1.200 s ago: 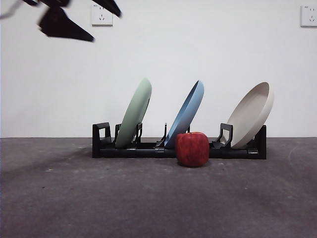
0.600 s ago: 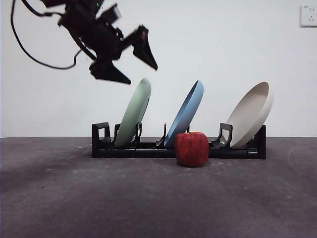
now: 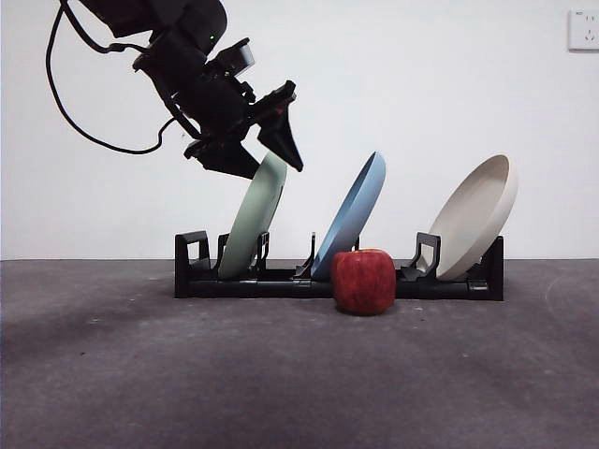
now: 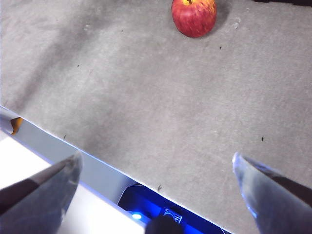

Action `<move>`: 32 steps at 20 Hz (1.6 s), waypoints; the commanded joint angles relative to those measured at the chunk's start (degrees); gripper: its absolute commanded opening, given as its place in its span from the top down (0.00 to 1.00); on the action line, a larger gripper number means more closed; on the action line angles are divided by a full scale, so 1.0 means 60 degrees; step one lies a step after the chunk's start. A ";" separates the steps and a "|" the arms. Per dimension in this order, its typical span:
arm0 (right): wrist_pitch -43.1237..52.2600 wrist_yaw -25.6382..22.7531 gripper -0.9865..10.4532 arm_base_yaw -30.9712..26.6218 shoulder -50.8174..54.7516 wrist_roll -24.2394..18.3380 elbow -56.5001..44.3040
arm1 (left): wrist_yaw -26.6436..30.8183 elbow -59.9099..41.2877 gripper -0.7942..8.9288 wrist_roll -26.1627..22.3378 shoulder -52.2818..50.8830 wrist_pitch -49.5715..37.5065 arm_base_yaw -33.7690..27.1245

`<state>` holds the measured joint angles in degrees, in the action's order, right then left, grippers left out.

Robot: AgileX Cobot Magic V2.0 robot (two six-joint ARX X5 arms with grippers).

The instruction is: Take the green plate from the plate rack,put the plate on the table,take the apple from the table,put the apple in the plate

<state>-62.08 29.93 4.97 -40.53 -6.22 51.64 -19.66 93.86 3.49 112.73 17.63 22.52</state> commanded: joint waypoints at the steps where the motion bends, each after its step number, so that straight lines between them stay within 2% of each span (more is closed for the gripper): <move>1: 0.0047 -0.0004 0.31 0.0033 0.0004 0.0066 0.0015 | -0.0033 0.0007 0.85 -0.0076 0.0168 0.0066 -0.0004; 5: 0.0047 -0.0004 0.31 0.0033 0.0004 0.0062 0.0015 | -0.0069 0.0007 0.87 -0.0080 0.0164 0.0423 -0.0004; 6: 0.0051 -0.0004 0.31 0.0033 0.0004 0.0062 0.0015 | -0.0073 0.0007 0.93 -0.0080 0.0164 0.0466 -0.0004; 13: 0.0051 -0.0004 0.31 0.0033 0.0004 0.0062 0.0015 | -0.0251 0.0011 0.93 -0.0080 -0.0222 0.0532 -0.0015; 19: 0.0051 -0.0004 0.31 0.0033 0.0004 0.0058 0.0015 | -0.0197 0.0044 0.93 -0.0084 -0.1209 0.0667 -0.0022; 22: 0.0051 -0.0004 0.31 0.0033 0.0004 0.0058 0.0015 | -0.0211 0.0044 0.93 -0.0127 -0.1934 0.1180 0.0011; 24: 0.0051 -0.0004 0.31 0.0033 0.0004 0.0062 0.0015 | -0.0149 0.0044 0.93 -0.0699 -0.2601 0.2149 0.0175; 25: 0.0051 -0.0004 0.31 0.0033 0.0004 0.0058 0.0015 | 0.0124 0.0044 0.93 -0.1027 -0.2943 0.2714 0.0324; 28: 0.0051 -0.0004 0.31 0.0033 0.0004 0.0062 0.0015 | 0.2317 0.0044 0.93 -0.2149 -0.3982 0.4401 0.1300; 32: 0.0051 -0.0004 0.31 0.0033 0.0004 0.0066 0.0015 | 0.4874 0.0040 0.93 -0.2393 -0.4575 0.6273 0.3173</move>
<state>-62.08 29.93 4.97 -40.53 -6.22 51.64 7.81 94.19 -9.37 84.62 54.83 40.51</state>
